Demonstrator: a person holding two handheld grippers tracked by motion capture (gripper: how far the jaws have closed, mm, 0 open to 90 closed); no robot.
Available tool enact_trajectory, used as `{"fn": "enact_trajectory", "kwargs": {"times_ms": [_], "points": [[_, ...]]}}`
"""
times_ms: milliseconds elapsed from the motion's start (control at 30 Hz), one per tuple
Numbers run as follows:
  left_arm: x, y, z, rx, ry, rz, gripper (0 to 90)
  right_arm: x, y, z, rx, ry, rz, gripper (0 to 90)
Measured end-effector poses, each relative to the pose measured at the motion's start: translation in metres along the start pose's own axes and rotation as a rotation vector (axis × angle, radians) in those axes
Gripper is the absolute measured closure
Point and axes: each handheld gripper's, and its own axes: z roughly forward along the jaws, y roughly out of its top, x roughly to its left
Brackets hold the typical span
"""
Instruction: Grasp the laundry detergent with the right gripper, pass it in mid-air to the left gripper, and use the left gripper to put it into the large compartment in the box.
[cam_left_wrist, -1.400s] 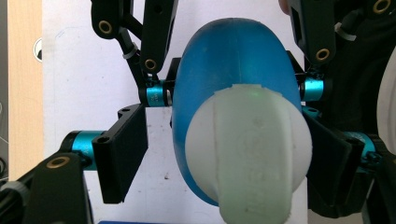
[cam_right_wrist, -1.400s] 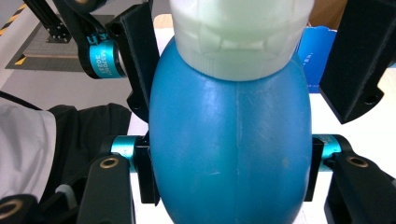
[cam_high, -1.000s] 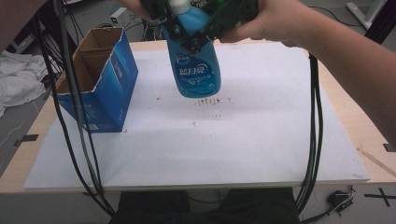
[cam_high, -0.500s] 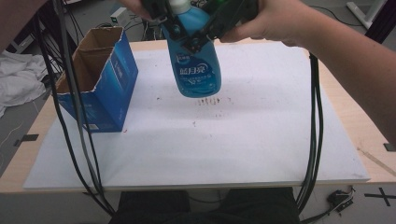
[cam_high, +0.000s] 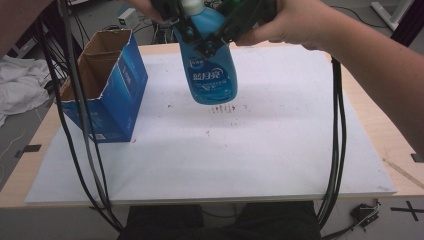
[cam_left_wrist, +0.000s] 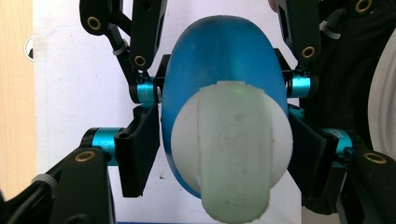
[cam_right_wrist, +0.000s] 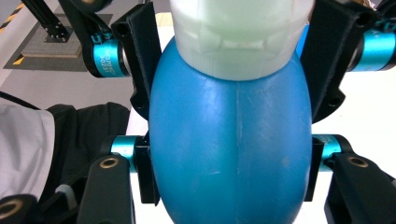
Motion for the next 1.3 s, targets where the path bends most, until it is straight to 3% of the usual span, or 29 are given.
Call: {"fn": "enact_trajectory", "kwargs": {"times_ms": [33,233,767,867,1000,1167,1267,1300], "points": [[0.000,0.000,0.000,0.000,-0.001,0.001,35.4,0.001,0.000,0.000,0.001,-0.003,0.020,41.2],[0.000,0.001,0.000,0.002,-0.005,0.006,37.4,-0.001,0.000,0.000,-0.006,-0.008,-0.001,41.2],[0.001,0.001,-0.001,0.001,0.000,0.014,38.4,-0.002,-0.001,0.001,-0.009,-0.006,0.009,41.0],[0.001,0.000,-0.002,-0.002,-0.007,0.012,38.5,-0.001,0.000,0.001,-0.012,0.005,0.030,40.8],[0.001,-0.001,-0.003,-0.008,-0.016,0.002,38.5,-0.002,0.000,0.002,-0.023,0.018,0.019,39.5],[0.001,-0.004,-0.005,-0.017,-0.003,-0.018,38.4,-0.003,0.001,0.004,-0.017,0.021,0.038,23.1],[0.003,-0.008,-0.007,-0.007,0.001,-0.030,38.5,-0.004,0.001,0.003,-0.009,0.022,0.067,19.8],[0.003,-0.009,-0.008,-0.006,0.004,-0.036,38.4,-0.004,0.000,0.002,-0.014,0.007,0.073,13.1]]}}
